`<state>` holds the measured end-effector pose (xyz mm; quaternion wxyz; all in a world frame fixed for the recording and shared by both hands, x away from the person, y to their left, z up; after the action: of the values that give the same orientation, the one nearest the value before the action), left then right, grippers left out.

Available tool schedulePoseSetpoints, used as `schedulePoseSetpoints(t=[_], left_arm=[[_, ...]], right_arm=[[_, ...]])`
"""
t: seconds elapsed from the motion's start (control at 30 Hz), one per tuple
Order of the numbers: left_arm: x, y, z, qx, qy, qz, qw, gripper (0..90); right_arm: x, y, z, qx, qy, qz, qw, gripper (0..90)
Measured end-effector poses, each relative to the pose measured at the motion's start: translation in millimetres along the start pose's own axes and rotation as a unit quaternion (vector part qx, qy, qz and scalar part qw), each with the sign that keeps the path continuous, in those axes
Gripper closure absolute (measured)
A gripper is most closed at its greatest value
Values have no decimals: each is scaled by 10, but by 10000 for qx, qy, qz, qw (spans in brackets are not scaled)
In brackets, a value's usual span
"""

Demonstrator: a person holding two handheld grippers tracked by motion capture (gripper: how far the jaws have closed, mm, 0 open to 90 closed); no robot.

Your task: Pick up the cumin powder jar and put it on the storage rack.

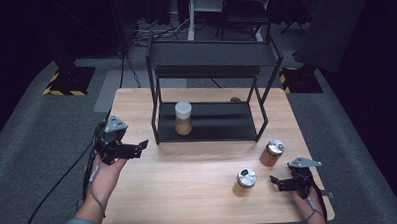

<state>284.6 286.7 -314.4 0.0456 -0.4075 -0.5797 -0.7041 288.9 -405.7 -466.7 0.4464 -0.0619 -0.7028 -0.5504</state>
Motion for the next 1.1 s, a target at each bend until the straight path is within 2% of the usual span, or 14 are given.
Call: schedulePoseSetpoints(t=[0.23,0.37,0.57,0.8,0.93,1.1], left_arm=[[-47,-389,-12,-19,219,136,9997,120],[-131,-589,-35,-60,369,255,9990,123],[-282,-874,-45,-54,452,381,9982,123],[-411,-1188,-42,297,371,363,9982,123],[-486,-1302,-66,352,396,404,9978,121],[-590,-1390,-100,377,470,605,9963,119]], right_arm=[[0,0,0,0,0,0,10000,15],[0,0,0,0,0,0,10000,15],[-5,5,0,-1,-7,2,10000,13],[-5,5,1,-4,-7,3,10000,14],[-3,4,3,-7,-9,4,10000,14],[-2,3,3,-7,-9,4,10000,13]])
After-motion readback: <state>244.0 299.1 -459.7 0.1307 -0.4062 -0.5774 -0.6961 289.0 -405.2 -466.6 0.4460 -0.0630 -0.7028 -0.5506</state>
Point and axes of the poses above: each handheld gripper's, and its own axes: x roughly backward along the jaws, y roughly out of its top, z roughly to its left, the point moved 2 cm from there along -x, roughly forward along the jaws, and after that the axes turned 1 degree about y, right-handed, at the moved point
